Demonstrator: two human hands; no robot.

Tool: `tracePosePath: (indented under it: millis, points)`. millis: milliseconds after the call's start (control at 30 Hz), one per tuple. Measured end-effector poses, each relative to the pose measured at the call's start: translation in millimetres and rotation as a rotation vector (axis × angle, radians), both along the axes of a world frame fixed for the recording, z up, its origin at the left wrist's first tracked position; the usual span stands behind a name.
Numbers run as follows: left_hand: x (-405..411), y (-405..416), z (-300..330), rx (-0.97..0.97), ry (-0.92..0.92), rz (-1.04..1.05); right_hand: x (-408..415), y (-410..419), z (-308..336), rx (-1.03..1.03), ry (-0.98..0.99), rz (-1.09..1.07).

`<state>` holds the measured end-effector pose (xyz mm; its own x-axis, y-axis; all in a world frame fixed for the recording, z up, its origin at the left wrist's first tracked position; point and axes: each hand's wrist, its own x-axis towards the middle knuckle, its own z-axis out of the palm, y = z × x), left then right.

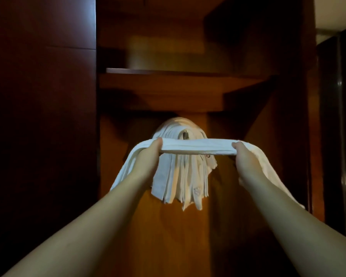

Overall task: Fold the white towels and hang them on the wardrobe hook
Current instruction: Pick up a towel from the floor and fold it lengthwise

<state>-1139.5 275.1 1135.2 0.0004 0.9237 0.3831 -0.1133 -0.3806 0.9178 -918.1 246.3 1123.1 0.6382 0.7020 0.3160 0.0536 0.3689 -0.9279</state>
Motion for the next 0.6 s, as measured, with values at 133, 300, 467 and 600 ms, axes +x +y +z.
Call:
tracePosePath:
  millis: [133, 300, 467, 600]
  points:
    - [9, 43, 23, 0.053, -0.119, 0.007, 19, 50, 32, -0.005, -0.13, 0.0]
    - [24, 108, 57, 0.085, -0.142, 0.028, 40, 121, 71, 0.023, -0.187, 0.085]
    - [40, 157, 83, 0.14, -0.019, -0.008, 65, 195, 103, -0.003, -0.224, 0.164]
    - [45, 199, 98, 0.143, 0.108, 0.015, 77, 243, 120, 0.009, -0.233, 0.273]
